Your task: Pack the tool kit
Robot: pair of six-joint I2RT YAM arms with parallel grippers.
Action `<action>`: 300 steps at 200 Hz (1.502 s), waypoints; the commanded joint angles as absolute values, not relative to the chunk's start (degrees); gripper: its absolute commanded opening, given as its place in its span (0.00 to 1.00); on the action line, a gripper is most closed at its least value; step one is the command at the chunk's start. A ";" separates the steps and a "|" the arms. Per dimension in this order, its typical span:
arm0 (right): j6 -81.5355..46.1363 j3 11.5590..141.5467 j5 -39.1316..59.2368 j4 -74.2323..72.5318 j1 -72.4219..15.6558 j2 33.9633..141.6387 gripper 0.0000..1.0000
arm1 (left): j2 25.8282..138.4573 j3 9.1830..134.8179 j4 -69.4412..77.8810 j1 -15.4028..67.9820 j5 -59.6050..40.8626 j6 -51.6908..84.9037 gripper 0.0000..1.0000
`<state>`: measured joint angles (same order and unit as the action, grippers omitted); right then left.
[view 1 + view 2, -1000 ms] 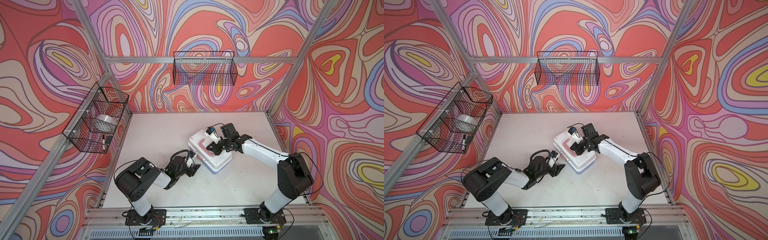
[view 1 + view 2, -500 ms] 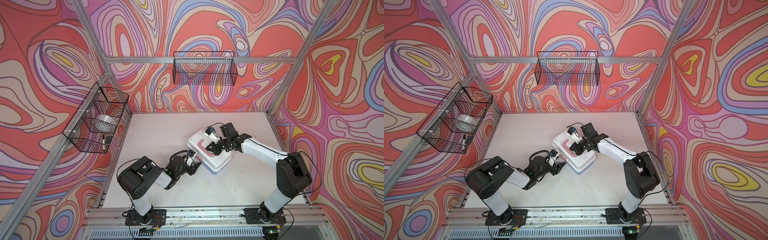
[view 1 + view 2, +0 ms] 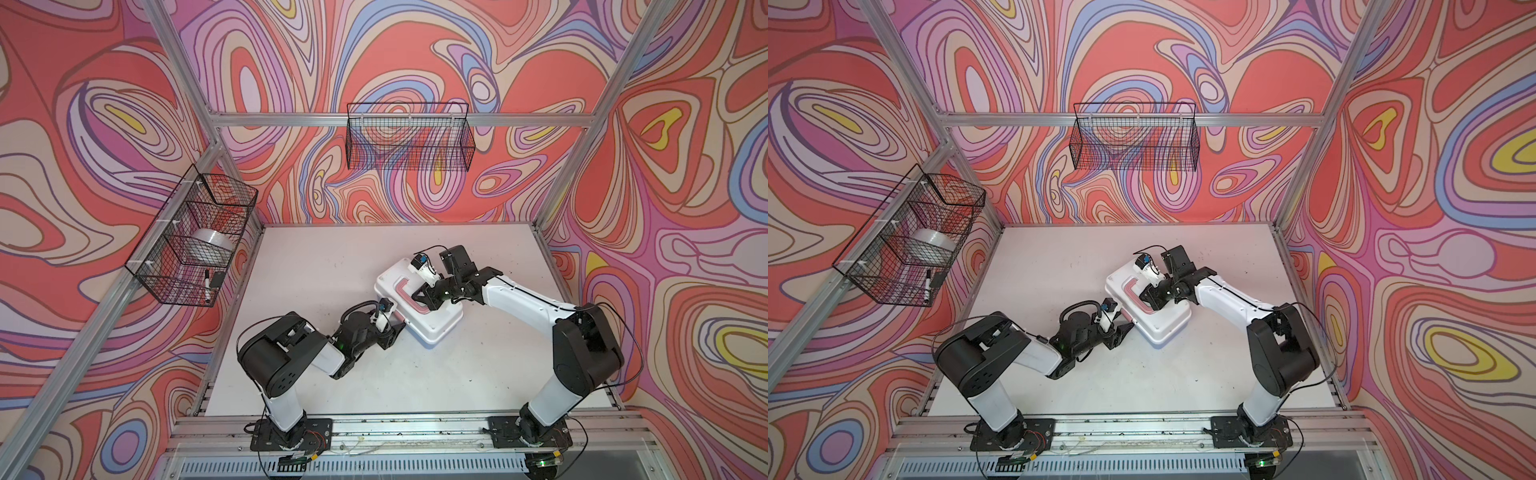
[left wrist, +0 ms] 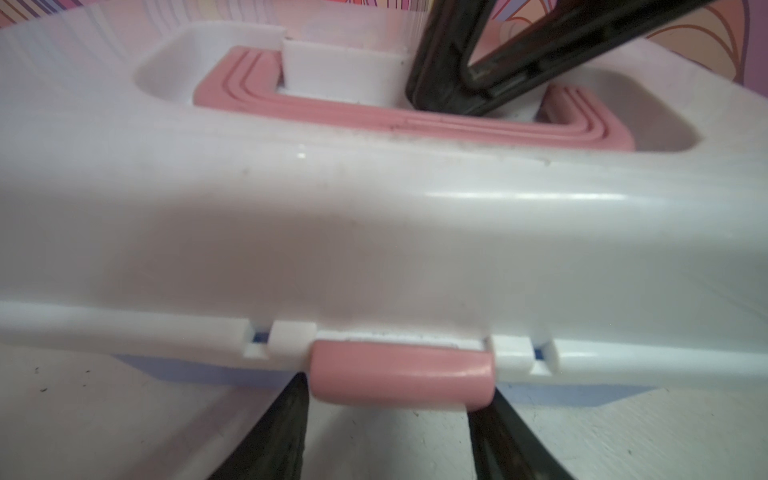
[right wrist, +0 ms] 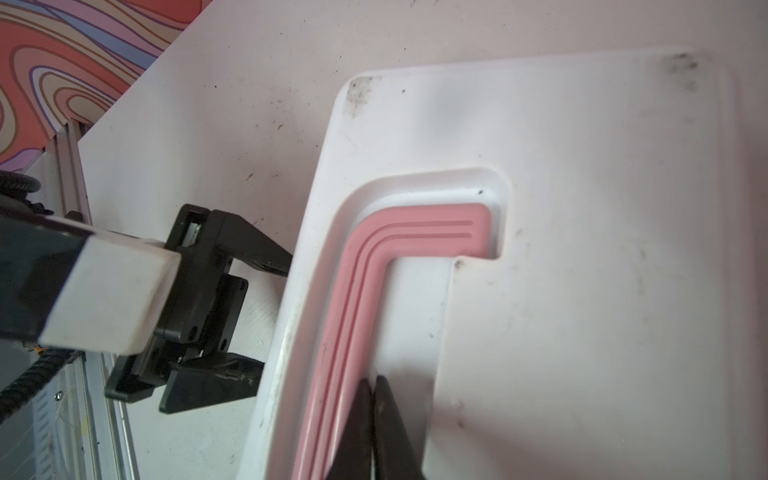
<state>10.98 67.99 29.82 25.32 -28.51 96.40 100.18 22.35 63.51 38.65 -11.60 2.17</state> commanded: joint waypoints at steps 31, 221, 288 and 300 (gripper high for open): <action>10.77 64.75 30.10 36.18 -30.10 100.67 0.00 | 101.38 23.94 66.20 38.94 -12.18 1.05 0.57; 10.03 64.73 29.44 36.67 -30.06 100.90 0.00 | 102.67 26.01 66.97 38.94 -11.77 0.77 0.49; 7.76 63.91 26.91 35.91 -30.06 101.12 0.00 | 97.57 27.21 59.17 38.94 -11.47 -0.25 0.44; 7.44 63.73 26.92 35.59 -30.06 101.03 0.00 | 96.37 27.49 57.13 38.98 -11.30 -0.62 0.43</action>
<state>8.54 68.29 29.26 25.69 -28.58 96.62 100.47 24.75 56.80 38.74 -11.79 0.67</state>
